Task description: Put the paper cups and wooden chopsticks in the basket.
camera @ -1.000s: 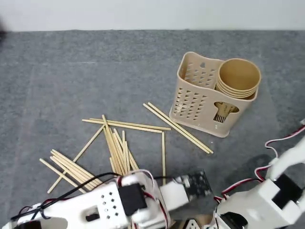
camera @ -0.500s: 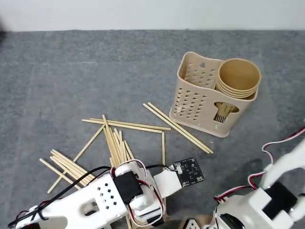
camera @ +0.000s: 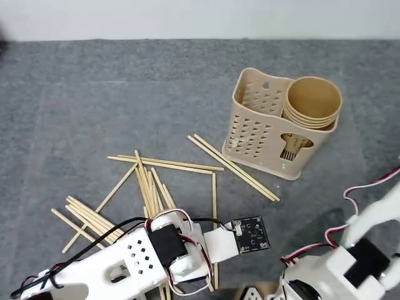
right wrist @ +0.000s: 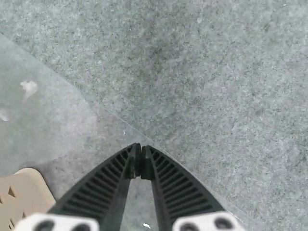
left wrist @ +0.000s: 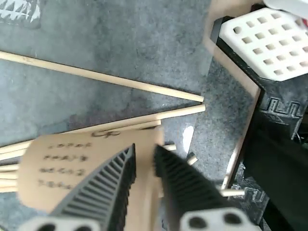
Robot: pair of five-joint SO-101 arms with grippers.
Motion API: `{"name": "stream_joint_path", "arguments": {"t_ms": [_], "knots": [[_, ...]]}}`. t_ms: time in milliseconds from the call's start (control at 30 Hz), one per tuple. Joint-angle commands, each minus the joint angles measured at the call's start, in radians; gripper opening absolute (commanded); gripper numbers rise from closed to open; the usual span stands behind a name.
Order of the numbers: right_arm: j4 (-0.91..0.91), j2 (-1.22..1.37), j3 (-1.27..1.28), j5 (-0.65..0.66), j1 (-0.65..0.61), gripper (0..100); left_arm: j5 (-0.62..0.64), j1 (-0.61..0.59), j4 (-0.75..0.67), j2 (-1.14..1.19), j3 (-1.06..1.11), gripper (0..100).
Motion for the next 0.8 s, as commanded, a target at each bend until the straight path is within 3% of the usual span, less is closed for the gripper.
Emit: {"name": "stream_joint_path", "arguments": {"t_ms": [0, 233, 367, 467, 567, 767], "knots": [[0.007, -0.071, -0.046, -0.003, 0.012, 1.0, -0.011, -0.006, 0.018, -0.031, -0.071, 1], [0.027, -0.071, -0.048, 0.034, 0.004, 1.0, -0.011, -0.011, 0.124, -0.031, -0.255, 1], [0.027, -0.073, -0.048, 0.038, 0.004, 1.0, -0.028, -0.126, 0.143, -0.031, -0.361, 1], [0.028, -0.073, -0.048, 0.040, 0.004, 1.0, -0.118, -0.230, 0.172, -0.031, -0.404, 1], [0.028, -0.073, -0.049, 0.040, 0.004, 1.3, -0.160, -0.241, 0.250, -0.031, -0.409, 2], [0.028, -0.073, -0.043, 0.040, -0.031, 1.3, -0.078, -0.239, 0.250, -0.032, -0.282, 23]]}}
